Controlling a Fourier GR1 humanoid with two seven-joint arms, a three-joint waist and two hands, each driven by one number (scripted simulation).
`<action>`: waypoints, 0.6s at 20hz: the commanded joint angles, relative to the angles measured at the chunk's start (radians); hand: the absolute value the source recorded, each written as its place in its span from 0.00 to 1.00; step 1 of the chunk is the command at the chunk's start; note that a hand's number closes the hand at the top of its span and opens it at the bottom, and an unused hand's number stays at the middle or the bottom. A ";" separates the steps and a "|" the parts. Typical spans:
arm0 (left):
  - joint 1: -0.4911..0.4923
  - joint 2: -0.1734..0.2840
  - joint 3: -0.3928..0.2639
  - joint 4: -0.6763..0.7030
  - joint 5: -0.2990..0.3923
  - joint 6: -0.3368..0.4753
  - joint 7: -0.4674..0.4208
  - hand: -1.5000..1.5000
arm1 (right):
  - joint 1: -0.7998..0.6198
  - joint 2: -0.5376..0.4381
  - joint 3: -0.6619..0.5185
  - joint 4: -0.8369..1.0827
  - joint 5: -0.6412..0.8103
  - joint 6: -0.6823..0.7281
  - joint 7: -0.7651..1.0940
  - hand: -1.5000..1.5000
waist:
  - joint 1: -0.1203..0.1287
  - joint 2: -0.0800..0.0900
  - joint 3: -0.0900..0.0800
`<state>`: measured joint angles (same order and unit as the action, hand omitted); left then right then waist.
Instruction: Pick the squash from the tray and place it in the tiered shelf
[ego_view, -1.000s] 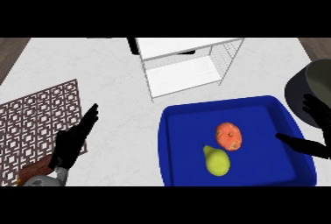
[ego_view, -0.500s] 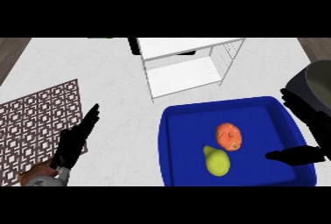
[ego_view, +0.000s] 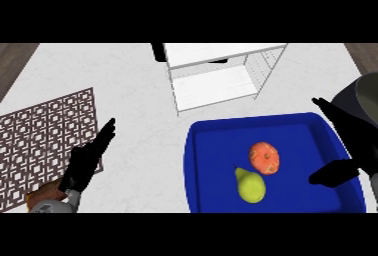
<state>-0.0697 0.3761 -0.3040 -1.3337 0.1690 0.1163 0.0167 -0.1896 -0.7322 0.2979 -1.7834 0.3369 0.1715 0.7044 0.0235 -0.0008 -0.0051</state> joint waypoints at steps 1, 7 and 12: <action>-0.023 -0.023 0.011 0.034 -0.003 -0.003 -0.003 0.50 | -0.127 0.093 0.145 -0.049 0.131 0.053 0.277 0.00 | -0.004 0.002 0.002; -0.008 -0.023 0.024 -0.025 -0.024 -0.009 0.034 0.50 | -0.260 0.359 0.214 0.139 0.161 0.111 0.392 0.00 | -0.009 0.002 0.005; -0.018 -0.035 0.045 0.025 -0.047 -0.017 0.001 0.50 | -0.227 0.391 0.218 0.186 0.197 0.144 0.430 0.00 | -0.020 0.001 0.005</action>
<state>-0.0651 0.3495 -0.2733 -1.3340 0.1389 0.1057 0.0234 -0.3900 -0.3996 0.5105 -1.6466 0.5125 0.2518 1.0162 0.0098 0.0003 -0.0009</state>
